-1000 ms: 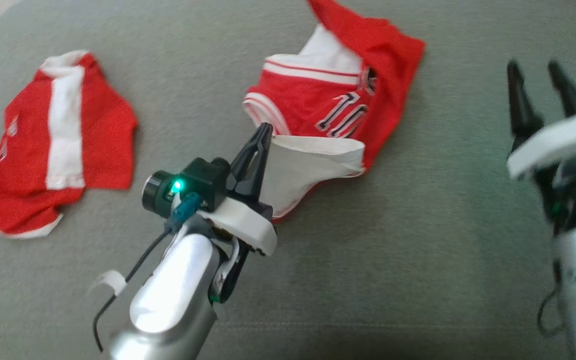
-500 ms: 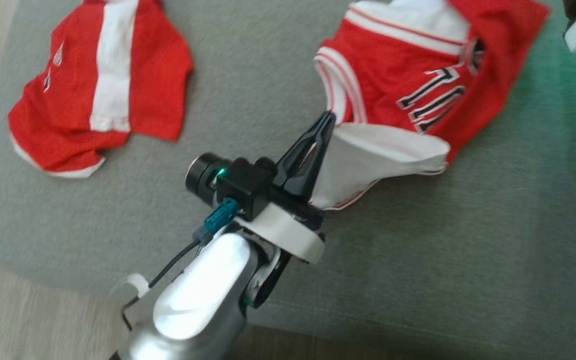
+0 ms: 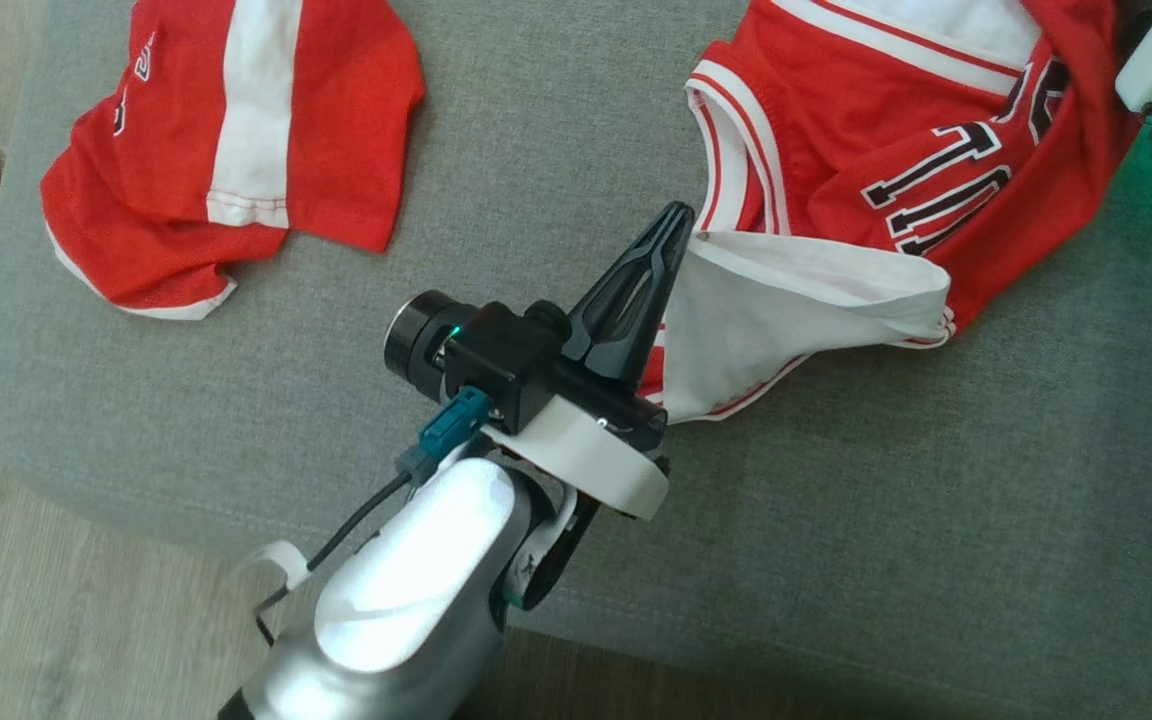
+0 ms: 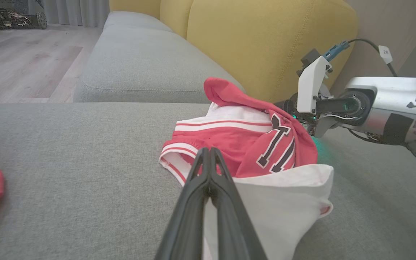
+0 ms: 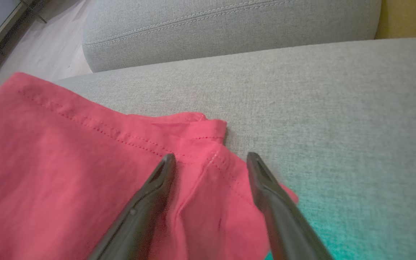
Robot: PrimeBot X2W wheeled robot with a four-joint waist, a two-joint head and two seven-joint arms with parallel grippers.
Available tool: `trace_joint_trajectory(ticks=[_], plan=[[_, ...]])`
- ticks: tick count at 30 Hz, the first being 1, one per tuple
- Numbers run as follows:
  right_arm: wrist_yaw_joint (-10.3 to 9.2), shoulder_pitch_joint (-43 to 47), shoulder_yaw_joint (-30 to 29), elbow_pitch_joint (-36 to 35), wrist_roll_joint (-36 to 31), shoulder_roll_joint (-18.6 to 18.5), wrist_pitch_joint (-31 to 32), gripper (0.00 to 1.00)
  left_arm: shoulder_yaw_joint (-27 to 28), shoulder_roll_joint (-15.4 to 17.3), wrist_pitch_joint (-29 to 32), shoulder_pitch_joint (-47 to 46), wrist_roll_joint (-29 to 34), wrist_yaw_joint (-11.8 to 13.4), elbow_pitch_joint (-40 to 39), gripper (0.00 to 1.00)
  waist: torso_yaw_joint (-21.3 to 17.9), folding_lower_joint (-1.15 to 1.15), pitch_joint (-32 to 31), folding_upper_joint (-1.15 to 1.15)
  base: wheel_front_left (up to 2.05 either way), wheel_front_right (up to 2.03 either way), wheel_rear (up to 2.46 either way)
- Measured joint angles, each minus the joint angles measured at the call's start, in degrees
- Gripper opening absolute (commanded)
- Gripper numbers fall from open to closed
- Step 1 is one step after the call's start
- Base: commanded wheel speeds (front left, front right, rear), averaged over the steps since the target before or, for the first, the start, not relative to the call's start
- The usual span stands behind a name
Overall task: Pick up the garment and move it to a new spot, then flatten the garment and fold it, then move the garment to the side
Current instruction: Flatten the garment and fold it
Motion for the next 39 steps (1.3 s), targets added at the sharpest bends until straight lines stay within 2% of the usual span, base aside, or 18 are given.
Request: trace_joint_trajectory(ticks=[4,5,6,7,12,22,28,39], plan=[[-0.01,-0.1,1.2,1.4,1.3,-0.1,-0.4,1.00,0.0,0.0,0.0,0.0,0.0,0.0,0.2,0.00,-0.3,0.00,-0.2,0.00,0.00,0.00,0.00],[0.00,-0.2,1.4,1.7,1.5,-0.1,-0.6,0.78,0.0,0.0,0.0,0.0,0.0,0.0,0.3,0.00,-0.4,0.00,-0.3,0.00,0.00,0.00,0.00],[0.00,-0.4,1.5,1.9,1.9,-0.1,-0.6,0.32,0.0,0.0,0.0,0.0,0.0,0.0,0.4,0.00,-0.5,0.00,-0.4,0.00,0.00,0.00,0.00],[0.00,-0.6,1.7,2.2,2.4,-0.1,-0.6,0.00,0.0,0.0,0.0,0.0,0.0,0.0,0.5,0.00,-0.5,0.00,-0.5,0.00,0.00,0.00,0.00],[0.00,-1.1,2.9,2.5,4.0,-0.3,-0.9,0.00,0.0,0.0,0.0,0.0,0.0,0.0,0.8,0.00,-0.8,0.00,-0.7,0.00,0.00,0.00,0.00],[0.00,-0.5,5.7,2.1,7.4,-1.7,-6.3,0.00,0.8,0.0,0.0,0.1,0.2,-0.1,2.3,0.00,-2.4,0.00,-3.9,0.00,0.00,0.00,0.00],[0.00,4.2,7.1,-2.2,10.3,-3.8,-10.7,0.00,4.8,0.0,0.0,2.2,1.3,-0.2,2.6,0.00,-4.3,0.00,-8.1,0.00,0.00,0.00,0.00],[0.00,15.5,7.1,-14.4,15.5,-7.7,-17.7,0.00,16.9,0.7,0.0,7.4,5.0,-1.7,-1.2,0.00,-9.0,-0.01,-18.1,0.00,0.00,0.00,0.00]])
